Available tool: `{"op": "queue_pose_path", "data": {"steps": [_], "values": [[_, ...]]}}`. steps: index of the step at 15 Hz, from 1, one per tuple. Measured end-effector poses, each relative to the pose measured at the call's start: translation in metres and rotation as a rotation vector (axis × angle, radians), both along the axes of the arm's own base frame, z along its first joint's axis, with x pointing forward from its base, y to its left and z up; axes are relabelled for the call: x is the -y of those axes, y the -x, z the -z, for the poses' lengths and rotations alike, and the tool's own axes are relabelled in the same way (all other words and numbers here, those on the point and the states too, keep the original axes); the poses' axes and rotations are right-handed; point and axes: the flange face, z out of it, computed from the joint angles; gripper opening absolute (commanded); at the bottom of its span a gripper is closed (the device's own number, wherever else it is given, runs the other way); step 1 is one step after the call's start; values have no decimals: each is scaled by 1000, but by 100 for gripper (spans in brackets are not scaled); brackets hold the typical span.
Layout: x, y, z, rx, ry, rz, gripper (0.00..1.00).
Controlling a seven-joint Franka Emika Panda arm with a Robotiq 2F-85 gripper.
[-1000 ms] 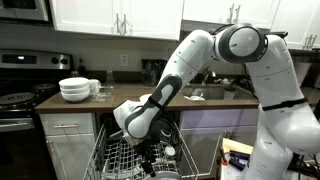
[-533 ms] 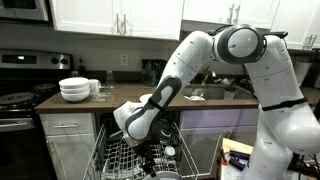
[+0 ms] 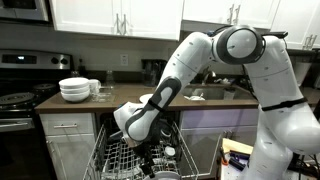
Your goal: Pick up the plate from the kitchen plates holder and put it on top of the other plate on the shelf
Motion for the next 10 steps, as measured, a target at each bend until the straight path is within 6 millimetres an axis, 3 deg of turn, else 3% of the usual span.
{"op": "queue_pose_path", "data": {"steps": [7, 10], "values": [[0, 1, 8, -1, -6, -5, 2], [-1, 1, 8, -2, -7, -5, 28]]}}
